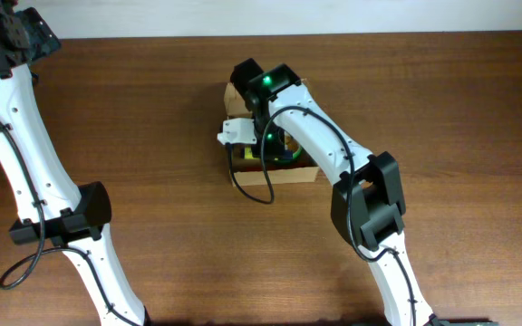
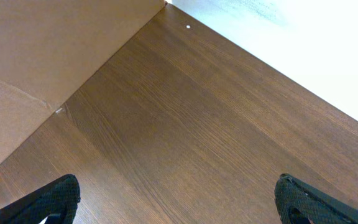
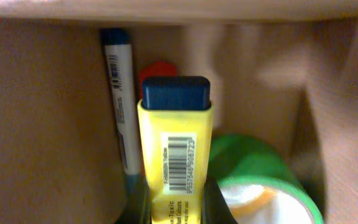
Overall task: Pack container
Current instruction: 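Carry the highlighter over the box and lower it inside, then release the highlighter and move the right gripper to the stapler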
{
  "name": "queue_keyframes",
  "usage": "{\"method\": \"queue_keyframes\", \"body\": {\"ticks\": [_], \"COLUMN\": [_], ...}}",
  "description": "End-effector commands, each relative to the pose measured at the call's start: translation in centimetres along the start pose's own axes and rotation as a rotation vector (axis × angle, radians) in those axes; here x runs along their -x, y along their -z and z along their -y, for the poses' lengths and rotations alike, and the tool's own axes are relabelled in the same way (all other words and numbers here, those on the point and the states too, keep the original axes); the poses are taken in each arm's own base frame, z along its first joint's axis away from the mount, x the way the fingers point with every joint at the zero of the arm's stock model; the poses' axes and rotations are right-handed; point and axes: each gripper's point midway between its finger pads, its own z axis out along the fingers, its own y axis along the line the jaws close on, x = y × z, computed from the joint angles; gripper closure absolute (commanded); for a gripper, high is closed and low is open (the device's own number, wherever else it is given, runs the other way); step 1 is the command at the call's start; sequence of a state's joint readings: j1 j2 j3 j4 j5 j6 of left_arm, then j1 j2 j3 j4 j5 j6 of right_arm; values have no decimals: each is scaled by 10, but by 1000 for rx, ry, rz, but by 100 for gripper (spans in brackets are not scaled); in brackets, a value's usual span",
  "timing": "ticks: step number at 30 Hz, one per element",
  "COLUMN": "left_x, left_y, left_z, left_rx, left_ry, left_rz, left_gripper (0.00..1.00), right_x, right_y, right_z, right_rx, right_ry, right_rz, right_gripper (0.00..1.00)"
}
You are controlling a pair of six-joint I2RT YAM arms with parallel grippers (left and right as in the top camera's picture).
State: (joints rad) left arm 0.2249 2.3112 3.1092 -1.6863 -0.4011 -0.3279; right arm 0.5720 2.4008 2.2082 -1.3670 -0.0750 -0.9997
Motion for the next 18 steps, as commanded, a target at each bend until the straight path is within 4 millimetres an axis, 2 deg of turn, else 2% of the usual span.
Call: {"method": "queue_keyframes", "body": {"ticks": [1,2,3,5,6,7,8,13,16,18], "left_x": [7,7,7,7,7,7,7,7,7,6], "left_y": [12,12,12,12,12,12,12,12,12,12], "left_z": [-9,-9,-9,-9,-9,-9,-9,-9,-9,-9], "left_rx": [7,7,7,7,7,7,7,7,7,8], "left_ry": [1,1,1,1,1,1,1,1,1,1], "left_rz": [33,33,33,33,33,33,33,33,33,33], "left_gripper": [0,0,0,0,0,0,0,0,0,0], "right_x": [6,5,4,6,7,7,7,9,11,10], "right_y": [-7,-9,-10,-11,-11,-11,-11,0,27,50], "right_z": [-15,-16,-16,-13,-10,-6,-3,15,34,39], "right_rx": [45,50,51,39,25,6,-7,-106,-226,-276], "right_ry": [20,19,18,-14,-38,-57,-62,-140,-218,-251], "right_rz": [11,7,7,13,16,15,11,17,46,79], "right_gripper": [96,97,92,69,60,59,53,50,50,50]}}
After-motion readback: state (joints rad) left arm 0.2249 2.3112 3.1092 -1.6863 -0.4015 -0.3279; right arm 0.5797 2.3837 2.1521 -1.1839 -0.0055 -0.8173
